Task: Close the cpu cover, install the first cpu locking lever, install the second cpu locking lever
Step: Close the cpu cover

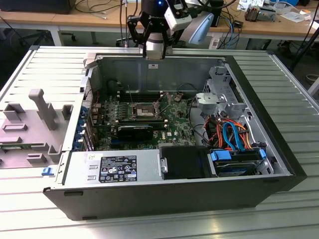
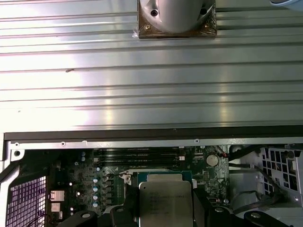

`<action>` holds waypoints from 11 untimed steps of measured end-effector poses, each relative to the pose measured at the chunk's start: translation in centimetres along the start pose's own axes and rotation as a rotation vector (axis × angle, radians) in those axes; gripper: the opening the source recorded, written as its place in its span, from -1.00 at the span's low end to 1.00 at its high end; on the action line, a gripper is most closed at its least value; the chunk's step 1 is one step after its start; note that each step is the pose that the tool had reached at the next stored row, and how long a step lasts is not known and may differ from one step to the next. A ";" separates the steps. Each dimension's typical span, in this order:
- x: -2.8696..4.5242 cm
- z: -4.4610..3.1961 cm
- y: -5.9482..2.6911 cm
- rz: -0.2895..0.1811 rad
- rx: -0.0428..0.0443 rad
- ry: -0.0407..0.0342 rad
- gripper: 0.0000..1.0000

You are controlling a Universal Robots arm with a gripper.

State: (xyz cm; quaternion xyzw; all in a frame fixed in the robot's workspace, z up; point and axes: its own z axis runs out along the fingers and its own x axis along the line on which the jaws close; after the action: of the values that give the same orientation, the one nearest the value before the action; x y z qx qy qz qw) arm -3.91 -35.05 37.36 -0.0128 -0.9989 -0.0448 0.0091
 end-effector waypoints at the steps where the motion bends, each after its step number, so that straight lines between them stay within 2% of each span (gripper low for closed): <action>1: 0.01 0.02 0.00 0.000 0.0000 0.0000 0.09; 11: 0.11 0.35 -0.03 0.000 0.0001 0.0000 0.09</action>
State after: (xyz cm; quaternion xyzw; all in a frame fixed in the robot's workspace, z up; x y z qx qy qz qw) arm -4.03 -35.05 37.01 -0.0129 -0.9989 -0.0448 0.0091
